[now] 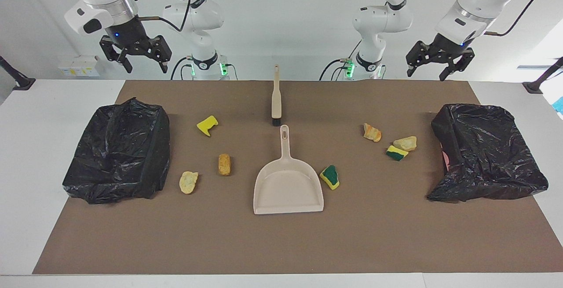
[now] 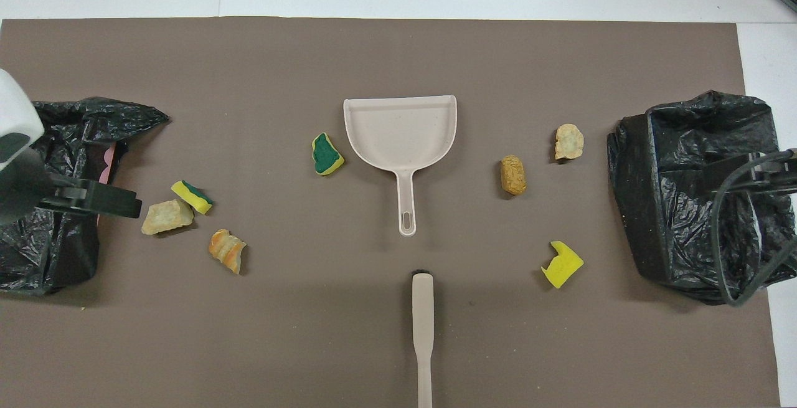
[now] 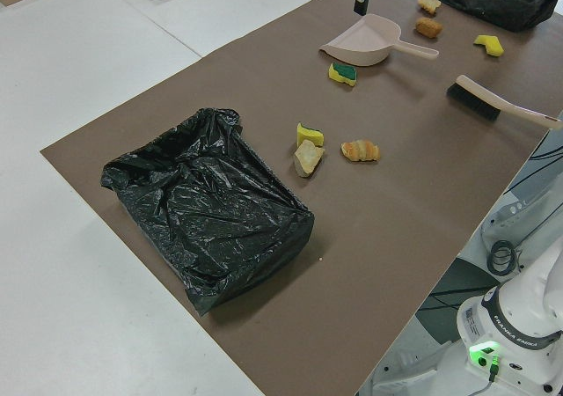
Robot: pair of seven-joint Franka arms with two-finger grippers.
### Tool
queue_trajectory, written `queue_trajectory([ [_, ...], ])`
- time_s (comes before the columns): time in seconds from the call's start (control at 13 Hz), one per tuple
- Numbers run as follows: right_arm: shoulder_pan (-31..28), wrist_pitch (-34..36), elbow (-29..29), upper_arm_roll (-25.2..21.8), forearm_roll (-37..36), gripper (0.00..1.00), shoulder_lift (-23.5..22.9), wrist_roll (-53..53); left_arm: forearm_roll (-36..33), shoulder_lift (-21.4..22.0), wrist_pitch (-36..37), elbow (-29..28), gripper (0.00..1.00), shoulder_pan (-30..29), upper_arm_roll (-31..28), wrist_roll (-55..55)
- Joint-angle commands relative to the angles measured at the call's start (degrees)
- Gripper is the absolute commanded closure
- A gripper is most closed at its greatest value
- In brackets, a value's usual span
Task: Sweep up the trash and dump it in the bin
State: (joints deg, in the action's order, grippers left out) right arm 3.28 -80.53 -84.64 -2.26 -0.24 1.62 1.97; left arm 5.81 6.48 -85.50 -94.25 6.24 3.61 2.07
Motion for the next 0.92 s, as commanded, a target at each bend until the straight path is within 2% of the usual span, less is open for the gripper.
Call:
queue_trajectory([
  [0.0, -0.91, -0.67, -0.79, -0.11, 1.38, 0.00, 0.58, -1.61, 0.34, 4.58, -5.45, -8.03, 0.00, 7.35, -0.53, -3.63],
  [0.54, 0.05, -5.25, -0.87, 0.59, 1.56, 0.00, -0.91, -0.56, 0.34, 7.66, -14.94, -19.46, 0.00, 26.25, -0.27, -22.43],
  [0.85, 5.41, -9.72, -0.79, 0.68, 1.55, 0.00, -4.24, 3.03, 0.34, 8.90, -21.10, -25.09, 0.00, 35.48, -0.18, -33.16],
])
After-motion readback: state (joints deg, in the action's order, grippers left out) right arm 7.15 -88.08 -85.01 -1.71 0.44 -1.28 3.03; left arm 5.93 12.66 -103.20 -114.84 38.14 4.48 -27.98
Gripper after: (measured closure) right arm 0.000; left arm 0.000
